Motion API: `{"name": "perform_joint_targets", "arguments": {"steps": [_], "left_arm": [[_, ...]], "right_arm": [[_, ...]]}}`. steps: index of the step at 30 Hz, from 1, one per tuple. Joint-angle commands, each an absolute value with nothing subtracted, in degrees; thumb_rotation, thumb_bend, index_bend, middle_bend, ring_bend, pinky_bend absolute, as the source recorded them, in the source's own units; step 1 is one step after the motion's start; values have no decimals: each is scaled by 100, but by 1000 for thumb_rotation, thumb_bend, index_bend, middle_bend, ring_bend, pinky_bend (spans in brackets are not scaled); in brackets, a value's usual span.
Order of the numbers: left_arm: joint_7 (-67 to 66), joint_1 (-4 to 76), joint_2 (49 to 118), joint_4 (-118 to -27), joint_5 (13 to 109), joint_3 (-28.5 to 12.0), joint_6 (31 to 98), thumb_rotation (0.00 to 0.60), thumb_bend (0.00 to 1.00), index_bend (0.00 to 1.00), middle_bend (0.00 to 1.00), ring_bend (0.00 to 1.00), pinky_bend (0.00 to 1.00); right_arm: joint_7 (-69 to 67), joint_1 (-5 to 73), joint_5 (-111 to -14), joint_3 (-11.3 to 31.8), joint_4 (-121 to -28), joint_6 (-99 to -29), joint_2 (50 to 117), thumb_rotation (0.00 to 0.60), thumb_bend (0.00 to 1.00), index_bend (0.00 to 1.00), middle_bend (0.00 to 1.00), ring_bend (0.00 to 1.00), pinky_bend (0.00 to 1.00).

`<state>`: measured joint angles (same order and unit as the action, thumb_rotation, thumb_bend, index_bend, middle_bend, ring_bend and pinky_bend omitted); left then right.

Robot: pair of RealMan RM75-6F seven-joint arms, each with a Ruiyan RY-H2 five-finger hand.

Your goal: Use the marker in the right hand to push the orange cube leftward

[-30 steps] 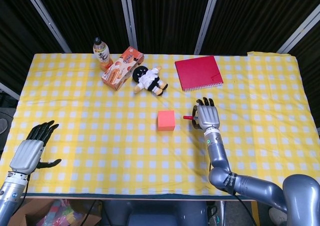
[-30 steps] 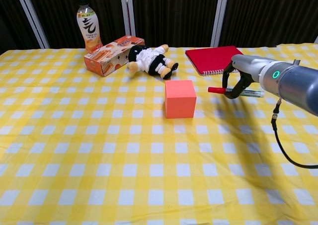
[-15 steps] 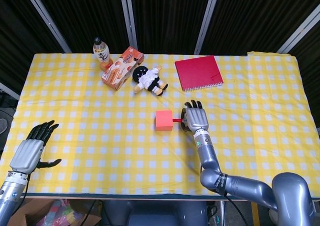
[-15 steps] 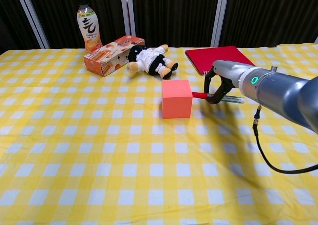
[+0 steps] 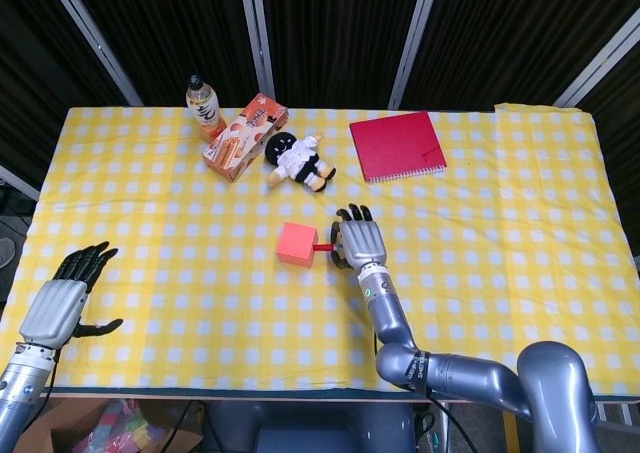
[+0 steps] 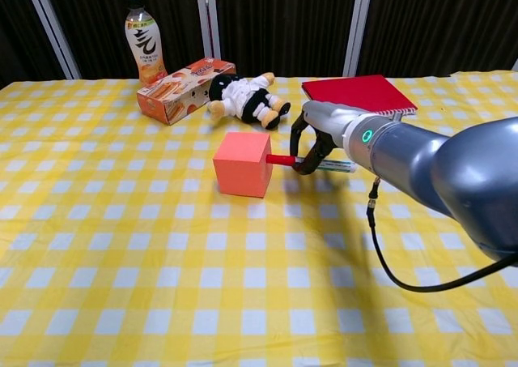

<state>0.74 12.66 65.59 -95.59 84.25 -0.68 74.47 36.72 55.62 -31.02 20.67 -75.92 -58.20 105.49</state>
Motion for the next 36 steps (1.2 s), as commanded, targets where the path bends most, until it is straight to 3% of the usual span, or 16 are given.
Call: {"name": "perform_joint_targets", "arguments": {"steps": [1, 16, 36], "left_arm": [[74, 1266, 6557, -9564, 8423, -68, 7447, 600, 0, 0, 0, 0, 0], [50, 1268, 6558, -9583, 8426, -62, 7445, 600, 0, 0, 0, 0, 0], [109, 1289, 6528, -9609, 8377, -75, 7392, 600, 0, 0, 0, 0, 0]], "right_arm": [[3705, 5568, -3104, 2056, -7585, -5862, 10543, 600, 562, 580, 188, 0, 0], [3893, 5357, -2848, 1974, -7729, -6149, 10300, 600, 562, 581, 187, 0, 0], [3766, 5913, -2959, 2310, -7066, -5805, 11052, 600, 564, 581, 188, 0, 0]]}}
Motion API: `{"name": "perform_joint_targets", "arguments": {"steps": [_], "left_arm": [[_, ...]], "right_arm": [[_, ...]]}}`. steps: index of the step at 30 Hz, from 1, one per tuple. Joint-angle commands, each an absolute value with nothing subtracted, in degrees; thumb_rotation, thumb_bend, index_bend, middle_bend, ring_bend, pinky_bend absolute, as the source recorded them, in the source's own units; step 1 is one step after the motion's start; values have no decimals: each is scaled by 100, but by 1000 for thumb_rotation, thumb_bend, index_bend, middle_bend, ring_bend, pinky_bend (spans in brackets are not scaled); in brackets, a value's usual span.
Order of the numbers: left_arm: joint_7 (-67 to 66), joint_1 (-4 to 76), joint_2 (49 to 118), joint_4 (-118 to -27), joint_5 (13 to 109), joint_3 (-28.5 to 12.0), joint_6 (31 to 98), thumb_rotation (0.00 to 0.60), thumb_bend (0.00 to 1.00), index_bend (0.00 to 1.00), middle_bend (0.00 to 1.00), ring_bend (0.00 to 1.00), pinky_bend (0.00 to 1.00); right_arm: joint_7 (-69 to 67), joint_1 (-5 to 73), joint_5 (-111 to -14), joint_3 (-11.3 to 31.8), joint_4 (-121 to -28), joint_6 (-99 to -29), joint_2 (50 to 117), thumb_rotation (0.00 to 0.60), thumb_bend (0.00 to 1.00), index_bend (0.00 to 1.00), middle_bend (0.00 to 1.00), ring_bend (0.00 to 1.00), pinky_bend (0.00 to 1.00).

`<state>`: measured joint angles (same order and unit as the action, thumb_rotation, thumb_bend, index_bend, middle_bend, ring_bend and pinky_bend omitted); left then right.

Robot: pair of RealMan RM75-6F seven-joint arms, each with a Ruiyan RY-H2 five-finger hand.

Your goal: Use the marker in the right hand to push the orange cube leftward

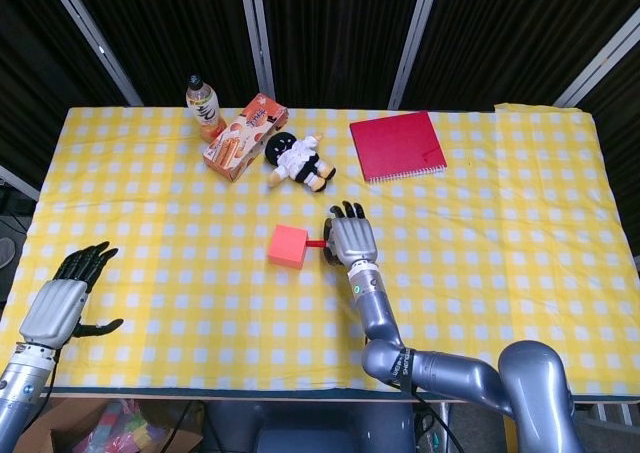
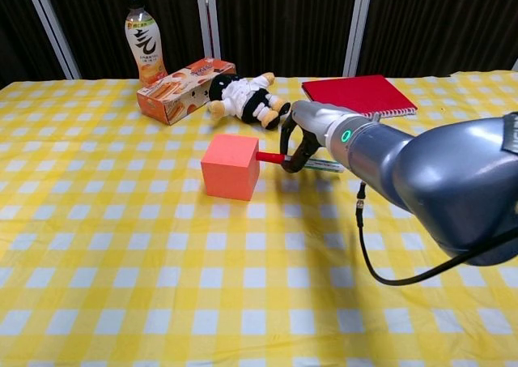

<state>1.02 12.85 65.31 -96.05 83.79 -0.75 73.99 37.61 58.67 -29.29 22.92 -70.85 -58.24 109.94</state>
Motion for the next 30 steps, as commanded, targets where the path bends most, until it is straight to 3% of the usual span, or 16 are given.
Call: {"name": "perform_joint_targets", "arguments": {"steps": [1, 18, 30], "left_arm": [[114, 1291, 6524, -9614, 8381, -73, 7387, 600, 0, 0, 0, 0, 0], [103, 1275, 6514, -9646, 8422, -49, 7420, 600, 0, 0, 0, 0, 0], [171, 1278, 6485, -9655, 8459, -29, 7409, 600, 0, 0, 0, 0, 0]], "right_arm": [[3760, 5938, -2987, 2312, -7067, -5798, 11088, 600, 564, 581, 188, 0, 0], [3750, 6045, -3216, 2237, -7356, -5906, 11393, 600, 564, 581, 188, 0, 0], [3856, 5788, -3097, 2150, -7266, -6062, 11153, 600, 564, 581, 187, 0, 0]]}}
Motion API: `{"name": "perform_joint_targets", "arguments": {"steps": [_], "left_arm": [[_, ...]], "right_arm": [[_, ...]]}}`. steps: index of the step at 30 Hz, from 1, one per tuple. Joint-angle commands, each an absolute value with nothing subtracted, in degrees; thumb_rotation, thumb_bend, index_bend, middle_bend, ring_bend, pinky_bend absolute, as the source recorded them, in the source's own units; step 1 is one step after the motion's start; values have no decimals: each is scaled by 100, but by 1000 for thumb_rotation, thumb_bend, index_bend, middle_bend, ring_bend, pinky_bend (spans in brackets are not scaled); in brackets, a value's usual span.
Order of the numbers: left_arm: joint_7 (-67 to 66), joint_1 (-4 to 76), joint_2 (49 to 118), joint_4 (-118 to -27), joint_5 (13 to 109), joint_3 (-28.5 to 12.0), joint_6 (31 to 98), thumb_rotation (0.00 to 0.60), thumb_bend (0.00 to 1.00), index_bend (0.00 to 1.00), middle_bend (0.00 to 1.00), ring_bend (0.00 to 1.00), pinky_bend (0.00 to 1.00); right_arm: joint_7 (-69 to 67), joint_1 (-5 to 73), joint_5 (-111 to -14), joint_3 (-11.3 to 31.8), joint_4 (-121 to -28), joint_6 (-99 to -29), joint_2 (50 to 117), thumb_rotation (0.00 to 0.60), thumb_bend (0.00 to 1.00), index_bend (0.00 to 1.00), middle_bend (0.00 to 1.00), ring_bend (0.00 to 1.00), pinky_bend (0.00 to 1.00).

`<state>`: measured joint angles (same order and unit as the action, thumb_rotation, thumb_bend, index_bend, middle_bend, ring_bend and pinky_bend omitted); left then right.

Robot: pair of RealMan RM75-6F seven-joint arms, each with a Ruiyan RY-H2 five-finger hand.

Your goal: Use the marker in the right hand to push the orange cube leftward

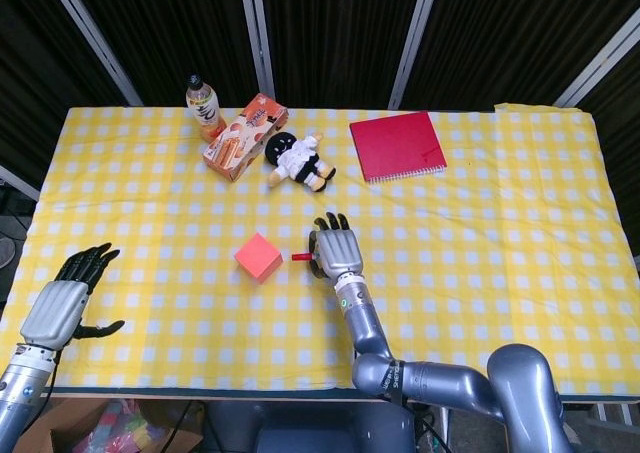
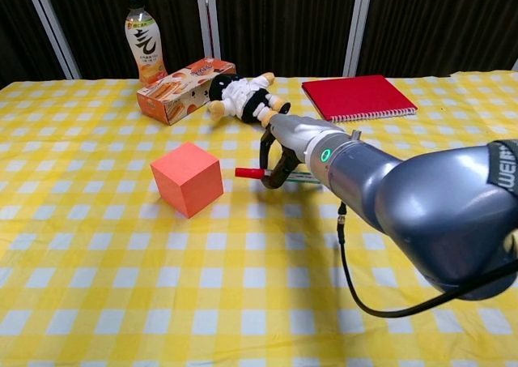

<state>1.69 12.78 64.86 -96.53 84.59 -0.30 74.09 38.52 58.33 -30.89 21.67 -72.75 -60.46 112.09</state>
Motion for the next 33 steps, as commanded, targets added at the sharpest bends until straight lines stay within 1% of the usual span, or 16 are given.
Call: {"name": "perform_joint_targets", "arguments": {"steps": [1, 10, 20, 24, 28, 33], "left_arm": [[169, 1278, 6484, -9657, 8458, -30, 7409, 600, 0, 0, 0, 0, 0], [101, 1288, 6497, -9687, 8414, -36, 7380, 600, 0, 0, 0, 0, 0], [122, 1300, 6479, -9713, 8388, -34, 7338, 600, 0, 0, 0, 0, 0], [161, 1296, 6466, -9722, 8397, -35, 7349, 600, 0, 0, 0, 0, 0], [211, 1296, 6447, -9727, 8412, -34, 7352, 600, 0, 0, 0, 0, 0], [249, 1305, 6441, -9729, 8439, -21, 7335, 600, 0, 0, 0, 0, 0]], "right_arm": [[3847, 5764, -3105, 2149, -7260, -6062, 11118, 600, 564, 581, 187, 0, 0], [3685, 5722, -3286, 2193, -7214, -5929, 10997, 600, 564, 581, 188, 0, 0], [3670, 5939, -3362, 2304, -6977, -5727, 11168, 600, 564, 581, 188, 0, 0], [3721, 6104, -3352, 2372, -6714, -5628, 11299, 600, 564, 581, 187, 0, 0], [3738, 6173, -3372, 2344, -6385, -5568, 11435, 600, 564, 581, 188, 0, 0], [3665, 6166, -3447, 2315, -6198, -5514, 11511, 600, 564, 581, 188, 0, 0]]}}
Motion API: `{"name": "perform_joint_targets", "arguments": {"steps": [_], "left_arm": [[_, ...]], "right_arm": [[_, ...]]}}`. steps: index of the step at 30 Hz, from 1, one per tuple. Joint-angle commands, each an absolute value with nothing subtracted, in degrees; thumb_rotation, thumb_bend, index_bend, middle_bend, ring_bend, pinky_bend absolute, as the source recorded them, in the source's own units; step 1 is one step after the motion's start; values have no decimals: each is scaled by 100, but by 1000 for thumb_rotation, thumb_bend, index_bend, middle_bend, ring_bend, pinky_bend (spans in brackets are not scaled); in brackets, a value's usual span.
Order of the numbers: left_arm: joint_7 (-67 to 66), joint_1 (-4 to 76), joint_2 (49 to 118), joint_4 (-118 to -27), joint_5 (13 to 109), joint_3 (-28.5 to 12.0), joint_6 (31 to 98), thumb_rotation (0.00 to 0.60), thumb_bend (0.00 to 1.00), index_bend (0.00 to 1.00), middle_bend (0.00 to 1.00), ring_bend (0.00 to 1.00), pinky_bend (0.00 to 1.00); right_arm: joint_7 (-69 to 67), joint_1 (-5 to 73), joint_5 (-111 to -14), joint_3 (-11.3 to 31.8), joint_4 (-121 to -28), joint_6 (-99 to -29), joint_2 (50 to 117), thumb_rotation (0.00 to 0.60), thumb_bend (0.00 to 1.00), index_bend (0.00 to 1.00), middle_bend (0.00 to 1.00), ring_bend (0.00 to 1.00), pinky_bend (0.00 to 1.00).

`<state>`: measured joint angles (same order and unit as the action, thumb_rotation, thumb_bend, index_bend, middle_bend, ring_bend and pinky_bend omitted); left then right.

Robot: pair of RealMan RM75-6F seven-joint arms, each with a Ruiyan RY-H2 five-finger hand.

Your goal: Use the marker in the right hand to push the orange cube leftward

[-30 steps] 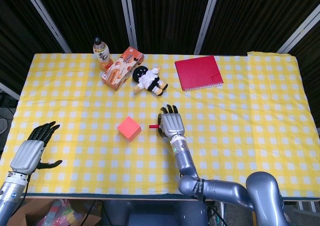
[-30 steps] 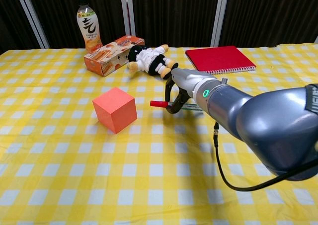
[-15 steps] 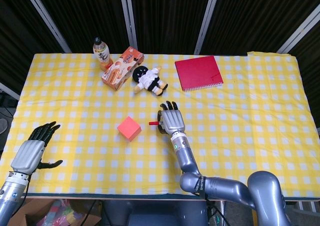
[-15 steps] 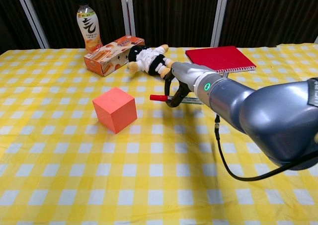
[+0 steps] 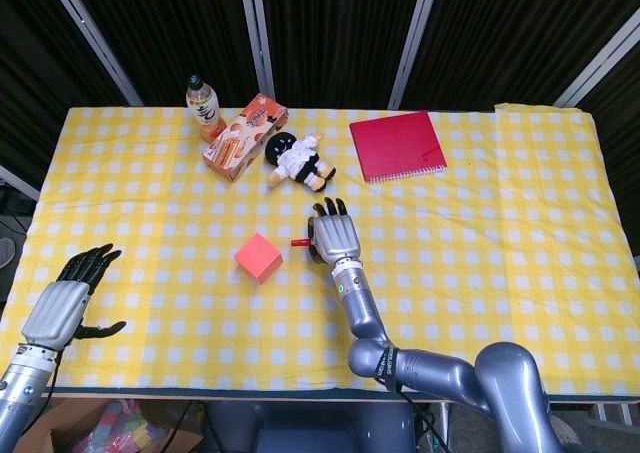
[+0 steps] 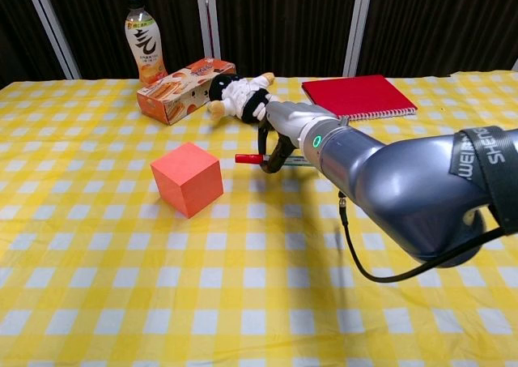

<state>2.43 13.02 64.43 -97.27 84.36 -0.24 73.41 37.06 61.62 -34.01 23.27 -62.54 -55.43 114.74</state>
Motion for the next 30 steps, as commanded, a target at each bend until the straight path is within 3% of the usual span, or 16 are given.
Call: {"name": "perform_joint_targets", "arguments": {"steps": [1, 30], "left_arm": [[258, 1307, 6440, -9734, 8441, -18, 7328, 600, 0, 0, 0, 0, 0], [402, 1324, 6394, -9832, 8429, -30, 7307, 600, 0, 0, 0, 0, 0]], "right_arm": [[3638, 6163, -3472, 2318, -6181, -5507, 11521, 600, 564, 581, 188, 0, 0], [3522, 6343, -3957, 2255, -6636, -5488, 12162, 600, 564, 594, 188, 0, 0]]}}
